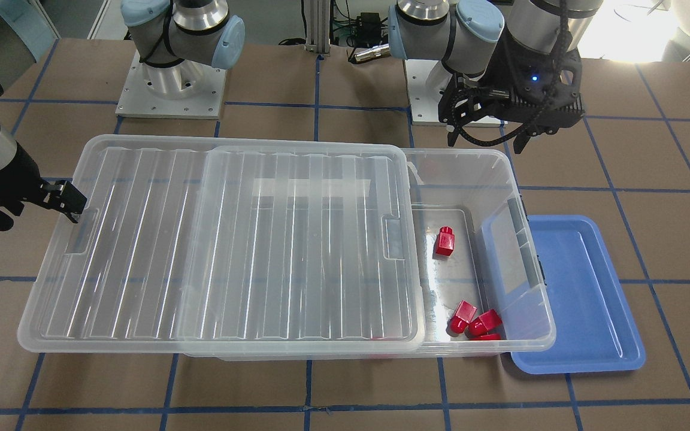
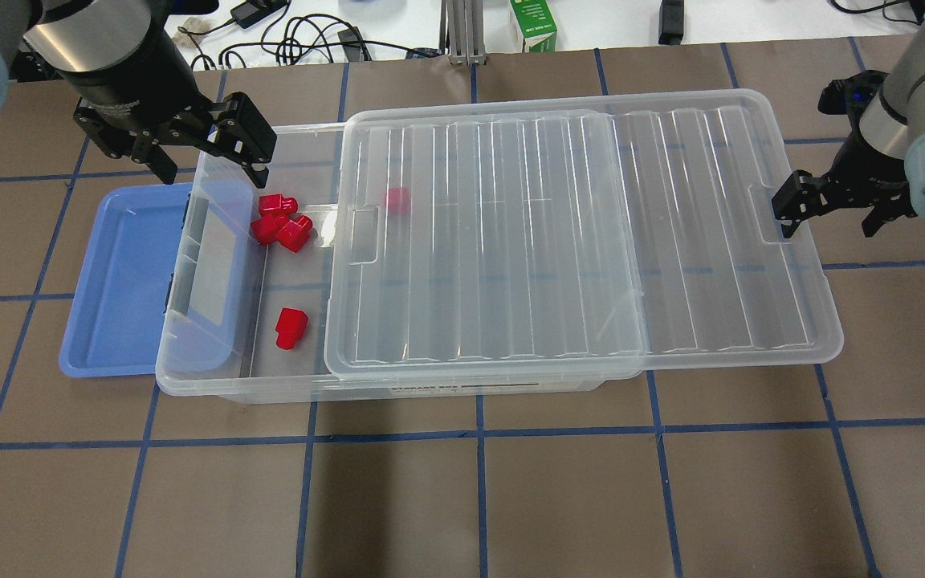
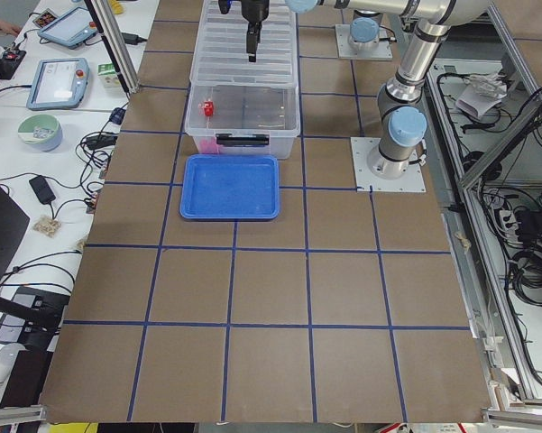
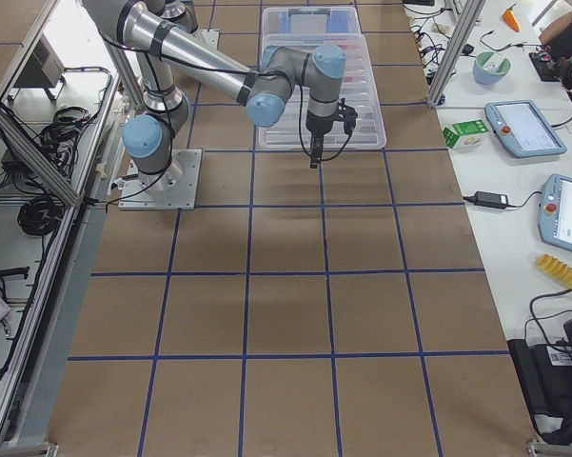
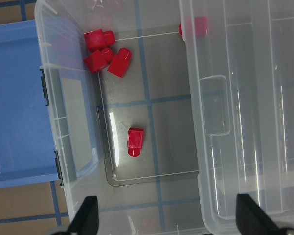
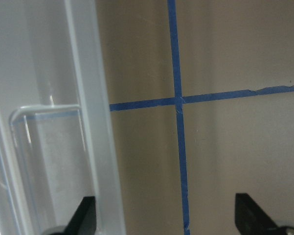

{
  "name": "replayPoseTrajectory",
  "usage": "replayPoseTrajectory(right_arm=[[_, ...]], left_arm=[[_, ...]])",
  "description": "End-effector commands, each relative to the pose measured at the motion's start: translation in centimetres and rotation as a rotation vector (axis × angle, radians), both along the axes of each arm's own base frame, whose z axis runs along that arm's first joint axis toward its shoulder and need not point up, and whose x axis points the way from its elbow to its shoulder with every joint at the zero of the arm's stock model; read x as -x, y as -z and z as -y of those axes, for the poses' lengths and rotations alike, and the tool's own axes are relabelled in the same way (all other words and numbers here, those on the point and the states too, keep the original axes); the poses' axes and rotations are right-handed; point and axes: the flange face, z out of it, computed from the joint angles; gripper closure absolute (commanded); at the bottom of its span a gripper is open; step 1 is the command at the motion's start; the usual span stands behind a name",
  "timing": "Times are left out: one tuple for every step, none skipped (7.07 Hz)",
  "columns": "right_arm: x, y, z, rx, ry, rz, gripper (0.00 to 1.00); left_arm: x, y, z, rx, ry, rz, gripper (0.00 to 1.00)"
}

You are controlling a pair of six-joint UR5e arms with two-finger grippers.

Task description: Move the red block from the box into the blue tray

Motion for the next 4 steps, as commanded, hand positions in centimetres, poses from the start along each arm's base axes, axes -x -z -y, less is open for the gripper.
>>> replayPoseTrajectory(right_arm=[[0.1,-0.2,-0.1,0.003,0.002,0.0,0.0],[0.0,-0.5,-0.1,0.009,0.001,0.0,0.0],[-0.2,-1.4,0.0,0.028,-0.002,0.0,0.0],[-0.8,-3.5,0.1,0.042,-0.007,-0.001,0.0]], left_arm=[[-0.2,1.8,0.7,-0.03,0.006,0.007,0.0],[-0.1,2.8,1.4,-0.029,0.013,-0.002,0.0],[-0.3,4.0,2.0,-0.03,0.011,-0.002,0.0],[-0.5,6.5,3.1,-0.044,0.006,-0.002,0.0]])
